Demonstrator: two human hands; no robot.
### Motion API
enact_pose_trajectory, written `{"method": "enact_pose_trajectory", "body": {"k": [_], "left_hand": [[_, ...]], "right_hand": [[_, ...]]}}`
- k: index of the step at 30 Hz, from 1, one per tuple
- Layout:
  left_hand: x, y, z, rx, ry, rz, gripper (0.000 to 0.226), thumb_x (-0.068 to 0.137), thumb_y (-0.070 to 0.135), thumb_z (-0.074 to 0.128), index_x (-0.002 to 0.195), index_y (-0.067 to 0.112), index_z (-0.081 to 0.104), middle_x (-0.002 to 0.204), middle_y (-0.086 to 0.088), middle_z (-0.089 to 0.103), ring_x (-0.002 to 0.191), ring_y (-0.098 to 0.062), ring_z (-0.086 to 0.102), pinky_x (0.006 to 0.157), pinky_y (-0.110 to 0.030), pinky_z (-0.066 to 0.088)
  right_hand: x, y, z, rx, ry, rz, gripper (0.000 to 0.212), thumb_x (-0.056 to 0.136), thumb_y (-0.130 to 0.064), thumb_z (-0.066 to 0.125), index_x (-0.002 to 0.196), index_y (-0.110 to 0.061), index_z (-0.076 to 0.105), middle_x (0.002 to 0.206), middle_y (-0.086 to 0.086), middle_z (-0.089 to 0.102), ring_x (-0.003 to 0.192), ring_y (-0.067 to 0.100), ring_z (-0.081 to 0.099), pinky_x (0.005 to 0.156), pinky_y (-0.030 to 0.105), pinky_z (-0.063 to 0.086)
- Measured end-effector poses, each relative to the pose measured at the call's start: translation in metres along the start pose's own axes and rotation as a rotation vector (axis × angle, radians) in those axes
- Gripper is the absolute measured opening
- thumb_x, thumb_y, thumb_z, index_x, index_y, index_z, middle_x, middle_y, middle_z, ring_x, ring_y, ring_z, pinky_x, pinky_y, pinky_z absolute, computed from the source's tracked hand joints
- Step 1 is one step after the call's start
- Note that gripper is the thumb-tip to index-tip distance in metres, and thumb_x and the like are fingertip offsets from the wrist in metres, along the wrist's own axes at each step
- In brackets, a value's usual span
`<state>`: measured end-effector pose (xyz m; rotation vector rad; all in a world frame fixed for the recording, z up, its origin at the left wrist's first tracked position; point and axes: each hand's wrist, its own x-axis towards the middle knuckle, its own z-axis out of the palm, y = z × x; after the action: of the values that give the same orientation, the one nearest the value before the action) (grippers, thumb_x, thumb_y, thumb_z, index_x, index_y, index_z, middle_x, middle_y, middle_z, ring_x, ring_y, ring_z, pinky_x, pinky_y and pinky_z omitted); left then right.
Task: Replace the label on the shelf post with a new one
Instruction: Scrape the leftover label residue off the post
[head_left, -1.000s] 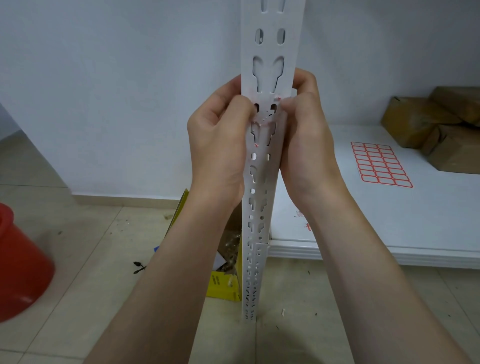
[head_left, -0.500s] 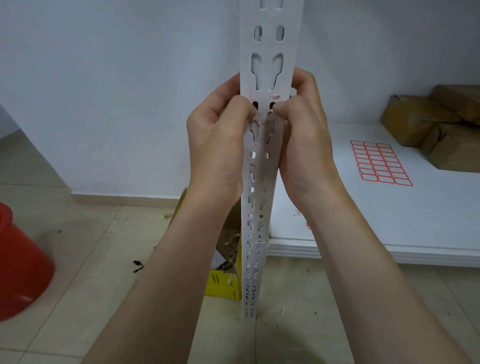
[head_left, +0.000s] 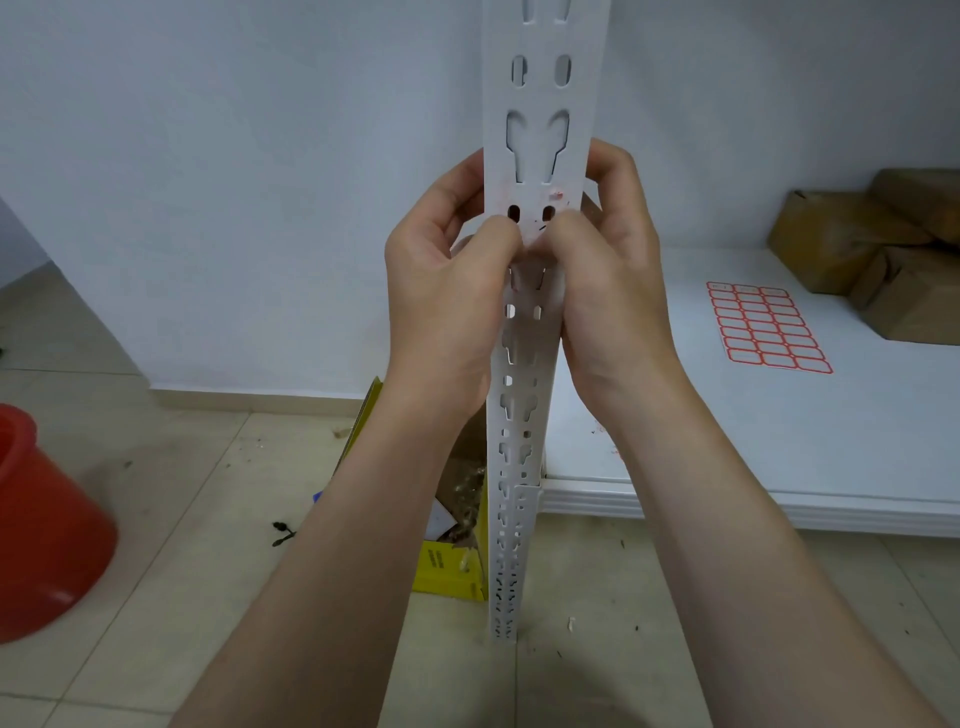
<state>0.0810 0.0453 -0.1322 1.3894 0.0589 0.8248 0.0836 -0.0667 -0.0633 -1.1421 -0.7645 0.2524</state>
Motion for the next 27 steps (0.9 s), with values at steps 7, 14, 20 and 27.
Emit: {"method": "enact_pose_trajectory", "body": {"k": [7, 14, 20, 27], "left_hand": [[0.01, 0.02, 0.011, -0.031, 0.024, -0.021, 0.041, 0.098, 0.027, 0.043, 0.131, 0.04, 0.063, 0.108, 0.028, 0.061, 0.094, 0.007, 0.057, 0.08, -0.004, 0.048], [-0.009, 0.05, 0.006, -0.05, 0.017, -0.013, 0.05, 0.093, 0.0, 0.04, 0.13, 0.012, 0.07, 0.117, -0.006, 0.077, 0.096, -0.021, 0.067, 0.085, -0.039, 0.057], [-0.006, 0.063, 0.019, -0.078, 0.131, -0.05, 0.051, 0.087, -0.012, 0.041, 0.129, -0.002, 0.067, 0.119, -0.024, 0.074, 0.096, -0.039, 0.068, 0.083, -0.053, 0.053], [-0.007, 0.065, 0.02, -0.071, 0.119, -0.021, 0.05, 0.088, -0.013, 0.041, 0.13, -0.002, 0.066, 0.119, -0.024, 0.074, 0.107, -0.044, 0.071, 0.084, -0.048, 0.057]], "right_hand": [[0.003, -0.003, 0.006, 0.026, 0.029, -0.033, 0.029, 0.101, 0.0, 0.04, 0.098, -0.027, 0.048, 0.084, -0.011, 0.047, 0.076, -0.005, 0.047, 0.076, 0.01, 0.04], [0.008, 0.006, 0.003, -0.077, 0.098, -0.059, 0.027, 0.094, -0.001, 0.052, 0.108, -0.024, 0.054, 0.092, -0.009, 0.062, 0.087, 0.003, 0.061, 0.08, 0.019, 0.048], [0.013, 0.016, -0.006, -0.074, 0.142, -0.107, 0.033, 0.092, 0.001, 0.056, 0.116, -0.022, 0.056, 0.094, -0.006, 0.069, 0.078, 0.007, 0.065, 0.065, 0.024, 0.052], [0.014, 0.017, -0.006, -0.044, 0.136, -0.108, 0.035, 0.09, 0.005, 0.055, 0.114, -0.021, 0.055, 0.091, -0.006, 0.067, 0.073, 0.004, 0.063, 0.062, 0.02, 0.05]]}}
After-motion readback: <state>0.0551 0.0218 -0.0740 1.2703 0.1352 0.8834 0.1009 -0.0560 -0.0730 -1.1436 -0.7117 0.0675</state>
